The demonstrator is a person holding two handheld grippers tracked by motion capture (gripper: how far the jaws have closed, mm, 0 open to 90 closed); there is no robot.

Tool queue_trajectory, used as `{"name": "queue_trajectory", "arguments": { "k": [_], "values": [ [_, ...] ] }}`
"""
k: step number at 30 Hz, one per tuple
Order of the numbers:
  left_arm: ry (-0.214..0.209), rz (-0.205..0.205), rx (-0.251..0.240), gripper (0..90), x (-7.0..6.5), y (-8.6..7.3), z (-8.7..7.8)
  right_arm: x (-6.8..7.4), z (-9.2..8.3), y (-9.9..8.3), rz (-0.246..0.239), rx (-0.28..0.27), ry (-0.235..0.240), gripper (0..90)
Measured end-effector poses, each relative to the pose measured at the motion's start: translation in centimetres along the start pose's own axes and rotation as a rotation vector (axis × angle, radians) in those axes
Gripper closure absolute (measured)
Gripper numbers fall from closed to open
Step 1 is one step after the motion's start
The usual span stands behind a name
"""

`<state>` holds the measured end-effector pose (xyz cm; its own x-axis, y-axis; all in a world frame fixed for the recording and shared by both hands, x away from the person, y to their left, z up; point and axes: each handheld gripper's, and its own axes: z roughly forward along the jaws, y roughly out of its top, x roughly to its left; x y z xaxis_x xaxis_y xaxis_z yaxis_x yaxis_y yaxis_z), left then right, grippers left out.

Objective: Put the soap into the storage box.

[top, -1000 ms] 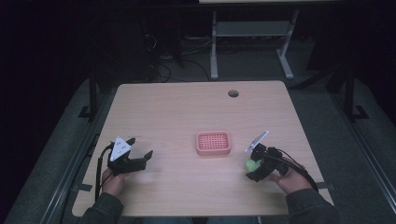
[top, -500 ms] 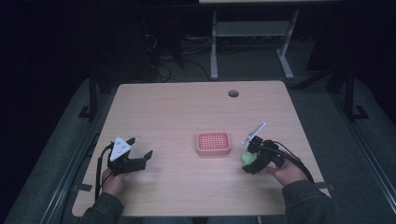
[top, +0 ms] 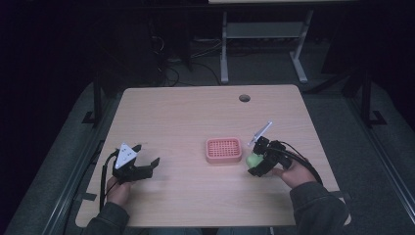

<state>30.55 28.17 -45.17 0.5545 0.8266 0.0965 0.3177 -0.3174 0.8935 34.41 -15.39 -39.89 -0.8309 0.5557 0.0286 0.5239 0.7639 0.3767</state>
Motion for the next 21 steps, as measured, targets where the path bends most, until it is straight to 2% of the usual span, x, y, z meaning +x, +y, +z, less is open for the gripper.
{"name": "queue_trajectory", "arguments": {
  "k": [21],
  "values": [
    [-0.002,-0.005,-0.003,14.3,0.0,0.0,-0.1,0.3,0.2,4.4,-0.069,0.001,0.015,26.1]
  ]
}}
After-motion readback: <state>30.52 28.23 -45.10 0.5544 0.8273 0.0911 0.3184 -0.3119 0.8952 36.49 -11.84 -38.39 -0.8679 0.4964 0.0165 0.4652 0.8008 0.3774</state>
